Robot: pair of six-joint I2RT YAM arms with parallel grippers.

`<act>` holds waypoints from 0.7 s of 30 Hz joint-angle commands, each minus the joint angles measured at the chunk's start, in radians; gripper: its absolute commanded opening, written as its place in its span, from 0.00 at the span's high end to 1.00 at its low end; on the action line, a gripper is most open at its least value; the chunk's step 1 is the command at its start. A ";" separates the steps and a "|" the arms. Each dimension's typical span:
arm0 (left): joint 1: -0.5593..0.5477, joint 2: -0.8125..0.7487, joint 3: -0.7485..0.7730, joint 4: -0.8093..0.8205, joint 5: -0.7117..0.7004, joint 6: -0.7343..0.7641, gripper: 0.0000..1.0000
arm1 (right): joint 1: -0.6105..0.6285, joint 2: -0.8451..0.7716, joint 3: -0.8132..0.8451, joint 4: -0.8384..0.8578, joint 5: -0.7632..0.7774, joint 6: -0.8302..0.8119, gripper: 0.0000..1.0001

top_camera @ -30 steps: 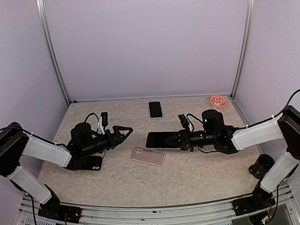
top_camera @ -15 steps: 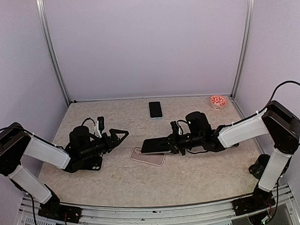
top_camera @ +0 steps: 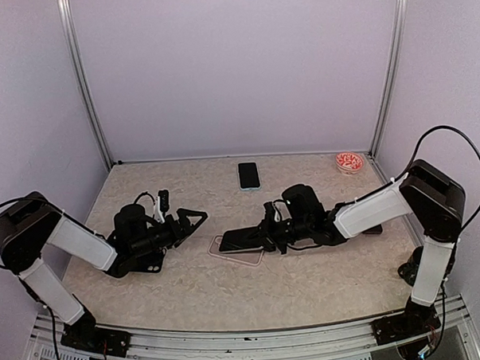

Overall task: Put the phone into the phone case
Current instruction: Install the phone into the phone case.

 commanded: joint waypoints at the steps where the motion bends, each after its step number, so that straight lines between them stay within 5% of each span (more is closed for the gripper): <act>1: 0.010 0.034 -0.002 0.074 0.021 -0.019 0.03 | 0.019 0.024 0.036 0.071 0.005 0.025 1.00; 21: 0.005 0.147 0.016 0.150 0.067 -0.054 0.03 | 0.019 0.114 0.079 0.111 0.000 0.051 1.00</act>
